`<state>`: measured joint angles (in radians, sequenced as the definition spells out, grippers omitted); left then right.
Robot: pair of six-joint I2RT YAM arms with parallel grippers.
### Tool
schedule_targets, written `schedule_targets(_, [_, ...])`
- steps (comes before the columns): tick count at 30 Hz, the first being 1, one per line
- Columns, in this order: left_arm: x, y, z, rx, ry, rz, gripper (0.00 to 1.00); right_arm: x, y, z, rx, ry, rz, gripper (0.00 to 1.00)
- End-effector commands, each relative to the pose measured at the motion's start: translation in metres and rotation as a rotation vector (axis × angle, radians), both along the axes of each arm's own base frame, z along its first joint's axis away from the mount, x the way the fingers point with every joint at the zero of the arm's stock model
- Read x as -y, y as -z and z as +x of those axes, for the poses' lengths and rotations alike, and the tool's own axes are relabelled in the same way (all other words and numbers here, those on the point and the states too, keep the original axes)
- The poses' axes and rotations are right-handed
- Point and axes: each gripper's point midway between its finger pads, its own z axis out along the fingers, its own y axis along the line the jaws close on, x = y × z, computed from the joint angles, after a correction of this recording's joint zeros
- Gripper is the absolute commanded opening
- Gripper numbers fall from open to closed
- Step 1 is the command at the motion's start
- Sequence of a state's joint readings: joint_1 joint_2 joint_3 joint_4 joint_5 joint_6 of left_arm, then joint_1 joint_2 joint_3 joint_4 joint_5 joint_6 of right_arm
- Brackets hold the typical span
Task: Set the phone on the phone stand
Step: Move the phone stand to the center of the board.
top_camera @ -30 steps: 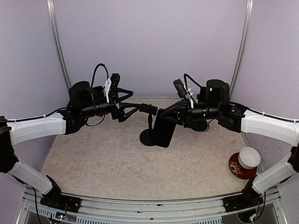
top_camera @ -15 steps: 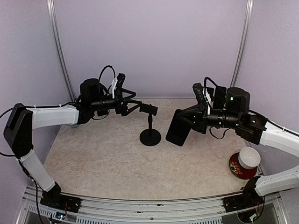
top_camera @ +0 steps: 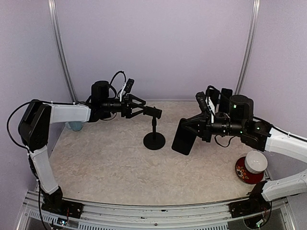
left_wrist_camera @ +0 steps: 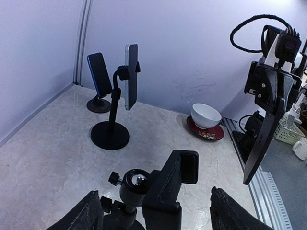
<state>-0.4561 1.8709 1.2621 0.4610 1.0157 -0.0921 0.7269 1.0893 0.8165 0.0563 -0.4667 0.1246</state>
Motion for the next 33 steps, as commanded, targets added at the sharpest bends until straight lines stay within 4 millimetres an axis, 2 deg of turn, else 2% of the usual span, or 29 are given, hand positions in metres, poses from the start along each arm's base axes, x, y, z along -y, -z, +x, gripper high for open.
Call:
schedule_targets(1, [0.002, 0.003, -0.011, -0.022, 0.090, -0.010, 0.70, 0.002, -0.014, 0.002, 0.038, 0.008, 0.047, 0.00])
schedule_targets(3, [0.003, 0.007, -0.011, -0.032, 0.097, -0.007, 0.69, 0.001, -0.012, 0.002, 0.033, 0.005, 0.046, 0.00])
schedule_targets(9, [0.004, 0.014, -0.009, -0.055, 0.112, -0.003, 0.48, -0.003, -0.012, 0.002, 0.022, -0.011, 0.053, 0.00])
schedule_targets(13, [0.005, 0.017, -0.011, -0.062, 0.127, 0.000, 0.46, -0.003, -0.011, 0.002, 0.018, -0.011, 0.052, 0.00])
schedule_targets(17, [0.005, 0.017, -0.012, -0.060, 0.136, -0.003, 0.37, -0.003, -0.009, 0.003, 0.017, -0.005, 0.048, 0.00])
schedule_targets(21, [0.006, 0.014, -0.011, -0.057, 0.147, -0.014, 0.35, -0.004, -0.006, 0.004, 0.013, -0.006, 0.044, 0.00])
schedule_targets(26, [0.007, 0.008, -0.012, -0.051, 0.162, -0.027, 0.41, -0.004, -0.003, 0.005, 0.005, -0.005, 0.040, 0.00])
schedule_targets(33, [0.009, 0.011, -0.011, -0.066, 0.178, -0.023, 0.34, -0.006, 0.000, 0.007, -0.001, -0.004, 0.035, 0.00])
